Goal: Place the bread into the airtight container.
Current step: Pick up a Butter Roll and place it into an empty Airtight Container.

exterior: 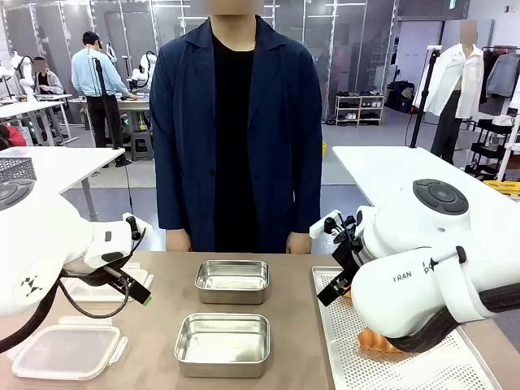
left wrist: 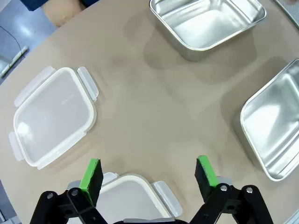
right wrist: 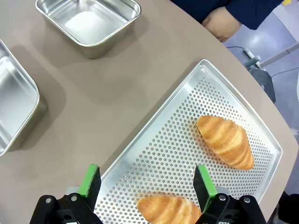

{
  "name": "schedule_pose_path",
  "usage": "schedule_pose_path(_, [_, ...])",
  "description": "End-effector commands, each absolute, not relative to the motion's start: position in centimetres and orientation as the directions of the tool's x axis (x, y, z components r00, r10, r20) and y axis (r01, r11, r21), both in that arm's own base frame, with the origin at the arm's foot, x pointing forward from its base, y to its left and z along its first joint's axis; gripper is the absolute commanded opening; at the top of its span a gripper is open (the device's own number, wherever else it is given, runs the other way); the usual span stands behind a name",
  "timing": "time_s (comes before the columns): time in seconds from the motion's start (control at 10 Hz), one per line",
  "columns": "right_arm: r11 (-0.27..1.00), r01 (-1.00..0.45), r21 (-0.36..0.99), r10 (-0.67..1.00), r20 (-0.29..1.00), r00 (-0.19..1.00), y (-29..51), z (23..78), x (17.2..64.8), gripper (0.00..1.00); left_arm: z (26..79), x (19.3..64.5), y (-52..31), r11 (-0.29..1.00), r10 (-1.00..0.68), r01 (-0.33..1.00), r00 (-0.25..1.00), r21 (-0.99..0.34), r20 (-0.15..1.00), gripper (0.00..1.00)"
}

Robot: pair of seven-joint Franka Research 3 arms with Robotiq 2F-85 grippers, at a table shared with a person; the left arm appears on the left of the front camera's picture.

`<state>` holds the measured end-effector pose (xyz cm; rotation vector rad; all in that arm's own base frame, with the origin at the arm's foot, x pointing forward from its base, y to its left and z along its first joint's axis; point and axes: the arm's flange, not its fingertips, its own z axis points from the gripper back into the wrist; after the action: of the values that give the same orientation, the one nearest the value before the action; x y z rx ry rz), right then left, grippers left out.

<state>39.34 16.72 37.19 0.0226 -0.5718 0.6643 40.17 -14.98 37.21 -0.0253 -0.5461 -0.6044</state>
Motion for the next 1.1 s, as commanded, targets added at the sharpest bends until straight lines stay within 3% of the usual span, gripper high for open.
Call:
schedule_pose_path(0.0, [0.793, -0.588, -0.158, 0.576, 0.508, 0.640, 16.7, 37.2, 39.3, 1.00, 37.2, 40.2, -15.0, 0.826, -0.534, 0.547, 0.686, 0.134, 0.495, 1.00])
schedule_pose_path(0.9, [0.790, -0.591, -0.161, 0.580, 0.507, 0.637, 16.7, 37.2, 39.3, 1.00, 37.2, 40.1, -15.0, 0.826, -0.534, 0.547, 0.685, 0.134, 0.495, 1.00])
schedule_pose_path(1.0, [0.790, -0.603, -0.112, 0.563, 0.522, 0.641, 16.3, 39.7, 39.5, 1.00, 39.5, 40.1, -14.5, 0.820, -0.547, 0.551, 0.670, 0.158, 0.502, 1.00])
